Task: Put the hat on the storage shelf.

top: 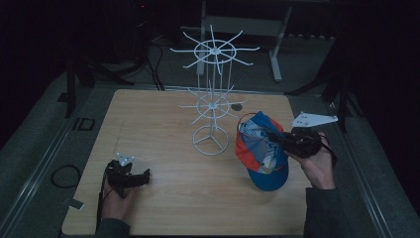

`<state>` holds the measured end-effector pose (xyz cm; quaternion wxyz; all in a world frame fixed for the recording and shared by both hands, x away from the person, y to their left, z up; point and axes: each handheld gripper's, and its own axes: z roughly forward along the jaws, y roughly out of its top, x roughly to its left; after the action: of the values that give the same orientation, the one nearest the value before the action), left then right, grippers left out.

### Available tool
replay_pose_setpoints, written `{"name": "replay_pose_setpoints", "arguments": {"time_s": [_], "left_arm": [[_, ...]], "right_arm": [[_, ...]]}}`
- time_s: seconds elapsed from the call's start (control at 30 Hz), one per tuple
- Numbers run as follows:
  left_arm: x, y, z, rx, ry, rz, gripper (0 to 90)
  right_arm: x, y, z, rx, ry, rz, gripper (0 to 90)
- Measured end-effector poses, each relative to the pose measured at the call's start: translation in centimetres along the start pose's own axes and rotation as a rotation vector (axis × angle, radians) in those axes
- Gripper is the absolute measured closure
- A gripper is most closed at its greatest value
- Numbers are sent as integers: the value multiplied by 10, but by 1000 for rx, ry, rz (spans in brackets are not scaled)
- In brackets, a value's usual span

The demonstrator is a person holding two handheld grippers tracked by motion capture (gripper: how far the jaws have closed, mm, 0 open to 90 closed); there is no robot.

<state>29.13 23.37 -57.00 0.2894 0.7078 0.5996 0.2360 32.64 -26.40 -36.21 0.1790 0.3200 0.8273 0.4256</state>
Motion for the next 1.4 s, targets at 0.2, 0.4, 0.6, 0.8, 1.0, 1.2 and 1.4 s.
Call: {"name": "replay_pose_setpoints", "arguments": {"time_s": [0.2,0.4,0.6,0.8,1.0,1.2,1.4], "left_arm": [[0,0,0,0,0,0,39],[0,0,0,-1,0,0,39],[0,0,0,0,0,0,39],[0,0,0,0,0,0,39],[0,0,0,1,0,0,39],[0,0,0,1,0,0,39],[0,0,0,1,0,0,39]], "right_arm": [[-1,5,-7,-12,-7,-4,885],[-1,10,-13,-34,-10,-9,884],[-1,14,-17,-47,-14,-17,885],[0,18,-18,-53,-14,-23,884],[1,23,-19,-64,-12,-30,885],[3,29,-19,-77,-7,-34,885],[5,34,-20,-90,-3,-44,884]]}}
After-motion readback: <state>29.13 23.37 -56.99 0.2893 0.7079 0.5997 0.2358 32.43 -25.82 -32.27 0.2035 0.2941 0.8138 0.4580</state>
